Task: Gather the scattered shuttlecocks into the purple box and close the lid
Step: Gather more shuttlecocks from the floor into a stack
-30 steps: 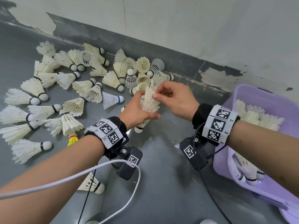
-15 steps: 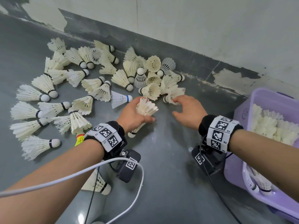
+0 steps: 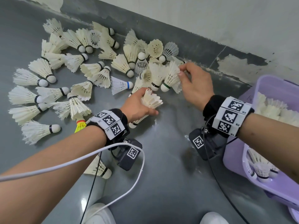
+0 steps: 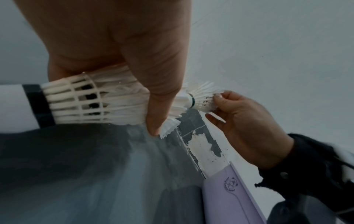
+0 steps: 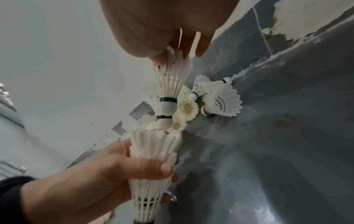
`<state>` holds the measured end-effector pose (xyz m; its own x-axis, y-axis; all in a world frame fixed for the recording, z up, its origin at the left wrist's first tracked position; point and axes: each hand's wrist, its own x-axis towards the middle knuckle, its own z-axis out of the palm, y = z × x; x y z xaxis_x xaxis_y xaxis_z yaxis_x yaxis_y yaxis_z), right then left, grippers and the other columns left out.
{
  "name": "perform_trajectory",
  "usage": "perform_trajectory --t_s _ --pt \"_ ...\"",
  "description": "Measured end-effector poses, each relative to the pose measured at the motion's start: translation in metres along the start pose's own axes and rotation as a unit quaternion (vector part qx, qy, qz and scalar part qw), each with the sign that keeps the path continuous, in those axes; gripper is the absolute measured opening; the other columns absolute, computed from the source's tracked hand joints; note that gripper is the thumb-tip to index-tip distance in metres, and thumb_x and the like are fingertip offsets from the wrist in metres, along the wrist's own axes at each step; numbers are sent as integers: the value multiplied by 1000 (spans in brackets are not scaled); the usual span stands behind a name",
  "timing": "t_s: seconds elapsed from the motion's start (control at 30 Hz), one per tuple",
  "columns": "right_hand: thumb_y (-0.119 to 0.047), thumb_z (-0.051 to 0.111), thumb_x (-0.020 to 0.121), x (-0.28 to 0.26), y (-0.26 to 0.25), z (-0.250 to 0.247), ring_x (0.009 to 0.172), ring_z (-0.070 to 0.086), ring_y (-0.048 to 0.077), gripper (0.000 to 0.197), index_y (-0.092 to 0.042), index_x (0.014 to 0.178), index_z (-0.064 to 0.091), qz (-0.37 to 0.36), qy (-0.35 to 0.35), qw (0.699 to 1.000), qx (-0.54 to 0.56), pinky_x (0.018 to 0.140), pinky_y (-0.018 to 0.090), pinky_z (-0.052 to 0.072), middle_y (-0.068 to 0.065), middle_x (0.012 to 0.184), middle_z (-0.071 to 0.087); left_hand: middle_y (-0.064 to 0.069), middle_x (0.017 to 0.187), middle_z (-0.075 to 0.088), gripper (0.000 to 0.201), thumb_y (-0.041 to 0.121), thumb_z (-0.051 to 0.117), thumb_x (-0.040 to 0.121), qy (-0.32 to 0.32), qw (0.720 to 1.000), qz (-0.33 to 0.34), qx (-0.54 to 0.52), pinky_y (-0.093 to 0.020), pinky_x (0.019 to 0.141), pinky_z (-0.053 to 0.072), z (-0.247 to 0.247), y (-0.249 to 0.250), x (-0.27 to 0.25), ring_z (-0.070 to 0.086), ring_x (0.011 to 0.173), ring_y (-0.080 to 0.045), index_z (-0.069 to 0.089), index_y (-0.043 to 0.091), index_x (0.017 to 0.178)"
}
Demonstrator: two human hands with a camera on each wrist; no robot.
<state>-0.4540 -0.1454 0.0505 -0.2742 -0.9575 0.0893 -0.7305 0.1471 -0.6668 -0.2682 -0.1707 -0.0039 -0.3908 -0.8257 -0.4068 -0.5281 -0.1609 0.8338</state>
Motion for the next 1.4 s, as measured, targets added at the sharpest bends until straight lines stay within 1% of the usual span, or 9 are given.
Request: perform_trajectory --t_s 0.13,0.27,0.43,0.57,0.67,0.97,1.1,1.27,1.4 --pt "-13 50 96 -11 -13 3 86 48 10 13 -12 102 61 -42 -48 998 16 67 14 31 -6 91 55 0 110 64 71 11 87 63 7 999 -17 -43 -28 88 48 1 1 0 61 100 -17 50 17 123" --pt "-13 50 96 -9 -13 3 83 49 9 14 -12 103 62 -45 -44 998 12 71 16 32 -8 88 55 -1 106 63 66 11 86 64 12 999 -18 -36 -25 80 47 -4 -3 -2 60 97 -17 50 15 120" --pt "-13 51 96 -6 -10 -4 60 42 -2 10 -20 94 58 -17 -32 999 37 57 3 33 -18 68 46 1 113 57 77 14 85 67 20 1000 -9 -10 -24 82 40 -10 -5 -8 56 100 -19 42 18 130" --pt "-13 53 95 -12 -9 0 59 46 -7 12 -23 90 58 -19 -53 997 51 57 2 32 -17 66 48 8 132 48 101 20 88 63 -17 999 4 -28 -22 97 37 -9 -2 -8 49 117 -12 29 22 145" --pt "-13 53 95 -11 -8 1 61 46 -1 13 -24 88 55 -12 -68 996 55 58 4 33 -16 68 50 3 138 50 110 32 91 56 -34 999 6 -34 -36 108 39 -4 -4 -6 50 124 -16 29 20 146" --pt "-11 53 93 -10 0 -3 68 47 4 16 -24 83 58 1 -188 982 20 62 16 36 -14 71 54 21 140 34 87 31 70 85 -5 993 114 20 3 89 26 -7 3 -5 34 124 7 13 43 149" --pt "-13 55 93 -11 4 -5 68 46 1 13 -23 87 60 1 -214 977 -8 62 10 34 -17 72 52 5 143 44 66 35 65 88 -26 990 104 96 -16 100 28 -3 0 -6 40 131 -15 32 32 145" --pt "-18 58 93 -12 14 -3 78 56 14 10 -25 88 63 56 -154 986 44 81 32 50 -7 79 62 -4 134 50 46 39 61 90 3 992 50 114 -24 90 33 -5 -4 -5 48 118 -24 44 25 130" --pt "-19 56 94 -4 18 -12 83 55 14 11 -17 98 66 81 -32 996 19 80 24 43 -2 87 63 -2 117 52 42 40 61 90 19 990 39 133 -24 81 33 -12 -6 -9 48 98 -19 45 22 125"
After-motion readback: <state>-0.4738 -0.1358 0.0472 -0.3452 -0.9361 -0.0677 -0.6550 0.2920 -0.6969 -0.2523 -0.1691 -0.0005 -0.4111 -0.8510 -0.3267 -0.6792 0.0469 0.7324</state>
